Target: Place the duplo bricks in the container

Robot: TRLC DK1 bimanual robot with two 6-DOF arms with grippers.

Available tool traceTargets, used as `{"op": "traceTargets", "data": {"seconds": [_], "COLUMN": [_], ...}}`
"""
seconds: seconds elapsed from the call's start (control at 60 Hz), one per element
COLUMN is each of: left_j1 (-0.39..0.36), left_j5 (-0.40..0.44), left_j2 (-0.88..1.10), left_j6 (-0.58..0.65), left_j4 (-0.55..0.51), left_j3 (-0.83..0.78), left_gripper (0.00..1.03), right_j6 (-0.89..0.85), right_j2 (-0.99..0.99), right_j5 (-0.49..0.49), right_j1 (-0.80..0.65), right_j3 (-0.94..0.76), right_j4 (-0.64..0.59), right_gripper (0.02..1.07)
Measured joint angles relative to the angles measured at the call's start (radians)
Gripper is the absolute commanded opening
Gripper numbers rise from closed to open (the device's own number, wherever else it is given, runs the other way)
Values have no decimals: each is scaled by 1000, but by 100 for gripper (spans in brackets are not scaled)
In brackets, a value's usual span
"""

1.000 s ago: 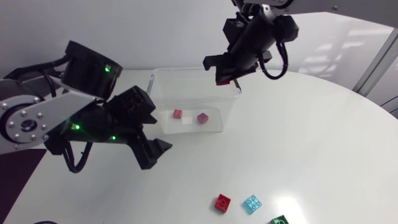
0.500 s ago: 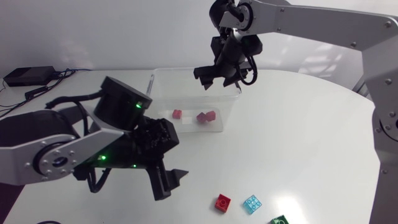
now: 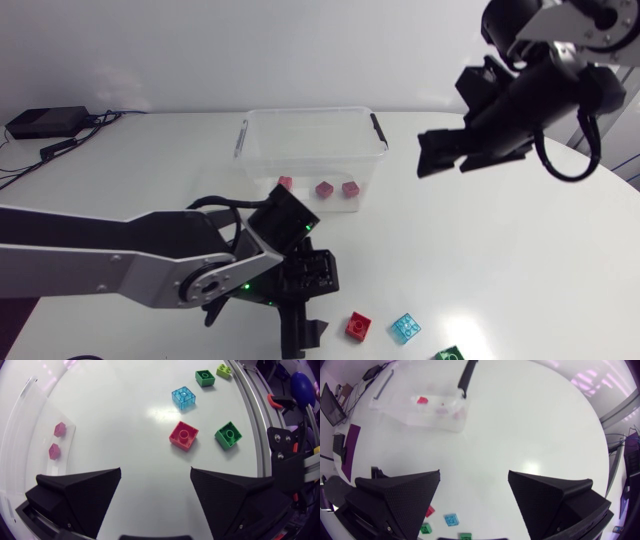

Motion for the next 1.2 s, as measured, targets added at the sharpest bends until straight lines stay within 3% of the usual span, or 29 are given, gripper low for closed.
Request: {"op": "traceTargets", "data": {"seconds": [0.317,0.717,1.033,1.2], "left_j1": [-75,-140,-152,-153], "left_j5": [0,3,60,64], "left_j2": [120,216,275,315], "left_j6": [62,126,185,203], "left_j4": [-16,-128,-277,-344], "left_j3": [109,222,314,364], "left_gripper": [96,91,65,64], "right_j6": [0,8,-1,-9], "right_j2": [-14,-10,1,9], "right_j5": [-39,-77,-78,-78], "right_j1": [-6,26,35,47], "right_j3": [-240,-345,-378,-397], "right_j4": [-13,2,0,-6], "right_gripper": [101,101,101,101]}}
